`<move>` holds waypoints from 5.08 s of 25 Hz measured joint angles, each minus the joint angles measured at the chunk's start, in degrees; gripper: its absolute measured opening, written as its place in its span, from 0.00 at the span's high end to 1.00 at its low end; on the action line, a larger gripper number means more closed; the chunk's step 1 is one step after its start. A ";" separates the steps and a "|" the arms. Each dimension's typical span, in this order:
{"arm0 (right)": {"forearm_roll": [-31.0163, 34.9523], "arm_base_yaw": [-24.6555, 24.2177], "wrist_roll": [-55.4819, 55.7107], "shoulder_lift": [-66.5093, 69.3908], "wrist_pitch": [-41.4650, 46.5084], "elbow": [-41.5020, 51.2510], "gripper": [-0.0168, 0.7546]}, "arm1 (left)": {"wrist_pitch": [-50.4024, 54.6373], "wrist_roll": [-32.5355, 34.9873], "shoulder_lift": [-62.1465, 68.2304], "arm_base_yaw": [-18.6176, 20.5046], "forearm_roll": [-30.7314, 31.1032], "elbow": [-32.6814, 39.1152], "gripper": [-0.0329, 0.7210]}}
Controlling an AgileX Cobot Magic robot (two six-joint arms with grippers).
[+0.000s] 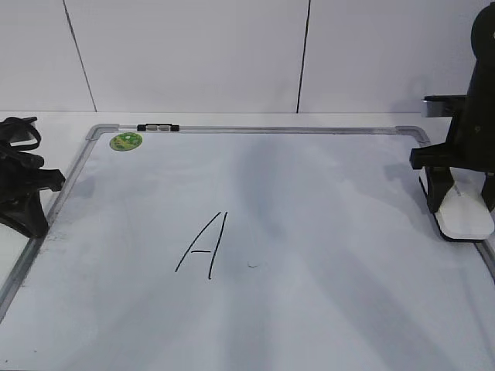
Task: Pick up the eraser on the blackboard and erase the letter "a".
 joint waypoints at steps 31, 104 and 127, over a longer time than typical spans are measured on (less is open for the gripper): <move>2.62 -0.10 0.00 2.09 -0.22 0.09 0.26 | -0.41 0.07 0.00 0.00 0.00 0.00 0.90; 15.94 -1.79 -0.76 -19.92 1.33 -14.79 0.28 | 16.31 0.07 -12.80 0.00 1.84 -15.57 0.69; 20.27 -1.79 -0.76 -53.35 2.46 -0.72 0.28 | 21.40 0.07 -43.43 -3.01 -1.53 -15.70 0.69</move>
